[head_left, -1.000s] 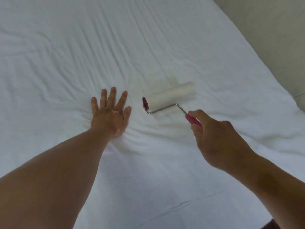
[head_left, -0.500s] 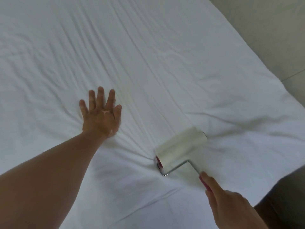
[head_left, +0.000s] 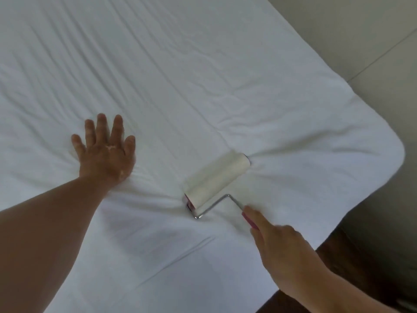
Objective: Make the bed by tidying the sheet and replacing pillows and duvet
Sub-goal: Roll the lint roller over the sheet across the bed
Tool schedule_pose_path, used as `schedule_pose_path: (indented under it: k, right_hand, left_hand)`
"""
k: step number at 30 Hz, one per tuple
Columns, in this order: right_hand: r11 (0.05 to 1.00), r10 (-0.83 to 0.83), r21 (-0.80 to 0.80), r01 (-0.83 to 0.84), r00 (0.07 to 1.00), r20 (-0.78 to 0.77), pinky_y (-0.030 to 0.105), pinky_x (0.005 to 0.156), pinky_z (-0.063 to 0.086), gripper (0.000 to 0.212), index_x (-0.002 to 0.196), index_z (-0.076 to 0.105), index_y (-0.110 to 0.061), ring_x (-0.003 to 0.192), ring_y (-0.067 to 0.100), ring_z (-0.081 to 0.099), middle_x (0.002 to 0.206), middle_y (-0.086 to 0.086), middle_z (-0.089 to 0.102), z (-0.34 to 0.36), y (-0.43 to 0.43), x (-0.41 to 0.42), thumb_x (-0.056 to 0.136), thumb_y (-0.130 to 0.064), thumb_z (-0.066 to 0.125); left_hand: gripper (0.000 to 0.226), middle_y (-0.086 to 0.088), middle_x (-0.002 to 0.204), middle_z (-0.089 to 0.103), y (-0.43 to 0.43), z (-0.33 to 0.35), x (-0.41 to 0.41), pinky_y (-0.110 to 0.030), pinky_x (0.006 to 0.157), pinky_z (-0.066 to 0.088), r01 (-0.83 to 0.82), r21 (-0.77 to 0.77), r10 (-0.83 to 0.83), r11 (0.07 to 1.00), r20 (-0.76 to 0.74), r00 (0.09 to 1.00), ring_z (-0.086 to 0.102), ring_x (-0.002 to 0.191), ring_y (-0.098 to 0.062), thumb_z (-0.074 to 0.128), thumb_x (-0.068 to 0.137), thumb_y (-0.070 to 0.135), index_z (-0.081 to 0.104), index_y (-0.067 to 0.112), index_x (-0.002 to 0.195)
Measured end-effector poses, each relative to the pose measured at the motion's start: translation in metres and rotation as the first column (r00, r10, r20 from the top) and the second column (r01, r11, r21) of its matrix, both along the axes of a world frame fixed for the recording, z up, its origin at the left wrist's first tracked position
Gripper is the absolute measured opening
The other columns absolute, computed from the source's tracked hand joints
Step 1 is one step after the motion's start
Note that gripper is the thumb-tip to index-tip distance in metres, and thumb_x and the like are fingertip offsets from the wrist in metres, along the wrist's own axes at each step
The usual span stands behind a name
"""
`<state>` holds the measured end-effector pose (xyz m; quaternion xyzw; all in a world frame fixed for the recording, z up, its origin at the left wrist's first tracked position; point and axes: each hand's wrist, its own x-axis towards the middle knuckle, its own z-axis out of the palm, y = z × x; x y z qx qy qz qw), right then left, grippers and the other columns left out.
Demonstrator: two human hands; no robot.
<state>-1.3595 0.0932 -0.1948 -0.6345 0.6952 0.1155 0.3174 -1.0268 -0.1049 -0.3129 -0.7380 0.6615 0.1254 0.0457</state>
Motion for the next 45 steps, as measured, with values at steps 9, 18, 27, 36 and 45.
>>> schedule_pose_path:
  k: [9, 18, 27, 36, 45]
  right_hand:
    - [0.985, -0.172, 0.009, 0.172, 0.984, 0.049, 0.019, 0.058, 0.052, 0.038, 0.127, 0.019, -0.075, 0.069, -0.002, 0.063, 0.073, -0.012, 0.062, 0.074, 0.026, -0.045, 0.095, -0.056, 0.028]
    - [0.955, -0.196, -0.204, 0.215, 0.975, 0.108, 0.045, 0.076, 0.059, 0.020, 0.121, 0.048, -0.034, 0.081, 0.031, 0.062, 0.100, 0.009, 0.062, -0.006, -0.120, -0.031, 0.102, -0.030, 0.041]
    - [0.963, -0.247, 0.095, 0.250, 0.968, -0.040, 0.011, 0.062, 0.049, 0.055, 0.155, 0.014, -0.045, 0.066, -0.002, 0.064, 0.076, -0.017, 0.062, 0.008, 0.140, -0.092, 0.104, -0.049, 0.031]
    - [0.952, -0.294, 0.089, 0.294, 0.956, -0.015, 0.008, 0.066, 0.046, 0.052, 0.151, 0.016, -0.052, 0.071, -0.005, 0.062, 0.081, -0.019, 0.059, 0.068, 0.150, -0.086, 0.102, -0.049, 0.033]
    - [0.979, -0.205, 0.021, 0.203, 0.975, 0.092, 0.027, 0.059, 0.058, 0.049, 0.151, 0.012, -0.048, 0.056, 0.008, 0.063, 0.068, -0.008, 0.062, -0.007, 0.147, -0.029, 0.105, -0.049, 0.027]
  left_hand:
    - [0.075, -0.014, 0.168, -0.013, 0.026, 0.001, -0.051, -0.064, 0.119, -0.005, 0.077, 0.001, -0.077, 0.997, 0.017, 0.997, -0.012, 0.154, -0.036, 0.003, 0.096, 0.070, -0.010, 0.031, 0.159]
    - [0.077, -0.012, 0.168, -0.013, 0.026, 0.004, -0.050, -0.062, 0.120, -0.005, 0.082, 0.035, -0.084, 0.996, 0.072, 0.994, -0.013, 0.154, -0.034, 0.000, 0.094, 0.072, -0.012, 0.032, 0.159]
    - [0.076, -0.014, 0.168, -0.010, 0.048, 0.009, -0.053, -0.062, 0.120, -0.002, 0.121, 0.056, -0.125, 0.991, 0.068, 0.990, -0.009, 0.154, -0.035, 0.005, 0.096, 0.071, -0.007, 0.032, 0.160]
    - [0.075, -0.008, 0.168, -0.016, 0.103, 0.015, -0.052, -0.059, 0.121, -0.004, 0.184, 0.141, -0.198, 0.973, 0.095, 0.976, -0.012, 0.155, -0.031, 0.004, 0.095, 0.071, -0.010, 0.035, 0.160]
    - [0.076, -0.002, 0.167, -0.022, 0.094, 0.023, -0.048, -0.064, 0.119, -0.006, 0.202, 0.285, -0.233, 0.937, 0.080, 0.969, -0.018, 0.154, -0.026, 0.002, 0.091, 0.078, -0.017, 0.042, 0.156]
